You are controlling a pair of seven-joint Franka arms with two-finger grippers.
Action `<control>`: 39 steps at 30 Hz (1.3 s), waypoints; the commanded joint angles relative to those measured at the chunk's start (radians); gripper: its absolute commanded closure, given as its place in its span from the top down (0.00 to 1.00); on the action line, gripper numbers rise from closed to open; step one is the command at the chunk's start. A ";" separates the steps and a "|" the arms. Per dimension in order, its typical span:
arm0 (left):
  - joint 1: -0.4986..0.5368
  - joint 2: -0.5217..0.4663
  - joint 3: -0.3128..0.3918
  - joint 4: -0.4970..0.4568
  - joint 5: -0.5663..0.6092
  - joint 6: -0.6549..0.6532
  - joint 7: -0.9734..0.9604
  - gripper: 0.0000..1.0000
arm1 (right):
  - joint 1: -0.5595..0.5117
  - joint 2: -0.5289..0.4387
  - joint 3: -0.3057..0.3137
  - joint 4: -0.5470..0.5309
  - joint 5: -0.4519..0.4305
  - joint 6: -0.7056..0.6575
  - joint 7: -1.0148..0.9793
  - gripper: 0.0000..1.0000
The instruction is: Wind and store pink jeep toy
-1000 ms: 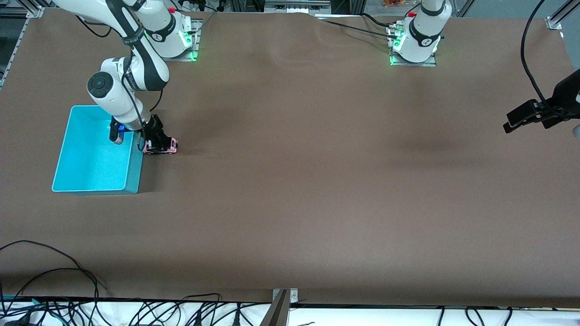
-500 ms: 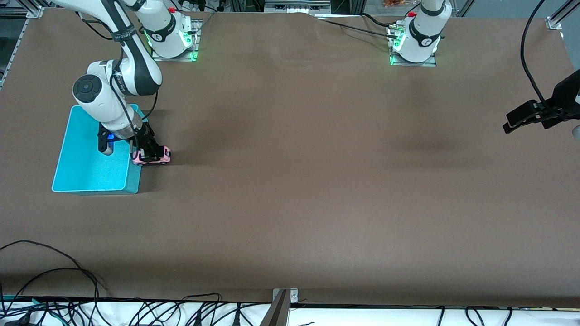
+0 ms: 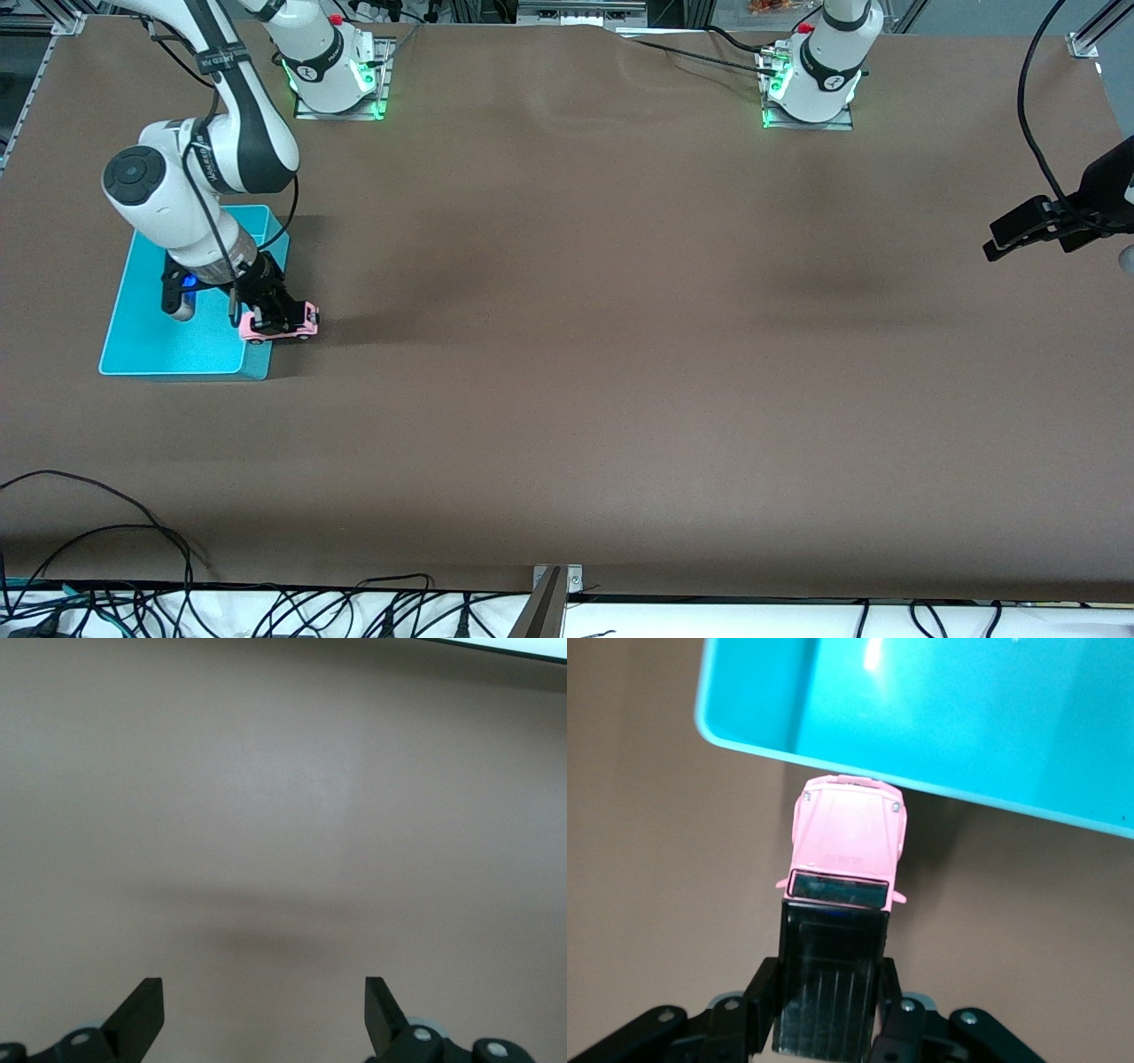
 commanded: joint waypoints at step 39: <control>-0.004 -0.003 0.003 -0.003 -0.013 -0.004 0.011 1.00 | -0.015 -0.021 -0.321 -0.034 -0.144 -0.403 -1.232 0.00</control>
